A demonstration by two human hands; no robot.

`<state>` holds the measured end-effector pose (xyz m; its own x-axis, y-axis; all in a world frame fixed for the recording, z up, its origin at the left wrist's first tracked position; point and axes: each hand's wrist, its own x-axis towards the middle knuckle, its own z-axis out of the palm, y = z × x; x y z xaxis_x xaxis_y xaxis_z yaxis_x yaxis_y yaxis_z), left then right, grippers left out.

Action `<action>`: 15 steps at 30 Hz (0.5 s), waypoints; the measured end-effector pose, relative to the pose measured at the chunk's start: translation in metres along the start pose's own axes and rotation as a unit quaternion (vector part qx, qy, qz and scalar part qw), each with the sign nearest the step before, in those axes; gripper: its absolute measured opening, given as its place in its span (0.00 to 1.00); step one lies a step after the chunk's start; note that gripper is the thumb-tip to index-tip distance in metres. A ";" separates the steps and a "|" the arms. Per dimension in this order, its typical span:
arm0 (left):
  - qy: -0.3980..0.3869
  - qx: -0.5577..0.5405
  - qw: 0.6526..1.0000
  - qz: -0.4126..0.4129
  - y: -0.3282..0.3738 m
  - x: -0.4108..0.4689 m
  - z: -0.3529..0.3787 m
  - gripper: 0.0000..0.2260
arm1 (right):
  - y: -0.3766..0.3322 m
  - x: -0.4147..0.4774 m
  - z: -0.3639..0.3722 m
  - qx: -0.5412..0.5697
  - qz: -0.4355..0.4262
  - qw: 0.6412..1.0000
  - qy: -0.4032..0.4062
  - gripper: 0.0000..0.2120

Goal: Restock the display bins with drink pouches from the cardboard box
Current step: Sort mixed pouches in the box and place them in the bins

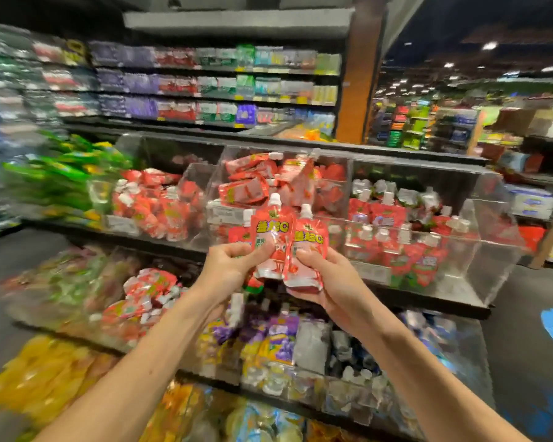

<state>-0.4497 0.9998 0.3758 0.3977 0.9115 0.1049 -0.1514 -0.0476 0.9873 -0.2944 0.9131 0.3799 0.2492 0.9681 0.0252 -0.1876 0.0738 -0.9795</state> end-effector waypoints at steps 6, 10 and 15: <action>0.121 0.049 0.991 -0.014 0.006 -0.024 -0.084 0.23 | 0.023 0.022 0.083 0.016 0.028 0.994 -0.106 0.11; 0.155 0.082 0.985 -0.002 0.003 -0.031 -0.134 0.19 | 0.036 0.035 0.134 0.005 0.034 0.992 -0.118 0.10; 0.160 0.156 0.974 0.028 0.003 -0.010 -0.196 0.25 | 0.055 0.063 0.196 -0.011 0.027 0.993 -0.113 0.13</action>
<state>-0.6314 1.0705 0.3547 0.0864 0.9824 0.1655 0.1374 -0.1762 0.9747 -0.4757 1.0248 0.3672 0.0195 0.9997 0.0150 -0.1740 0.0182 -0.9846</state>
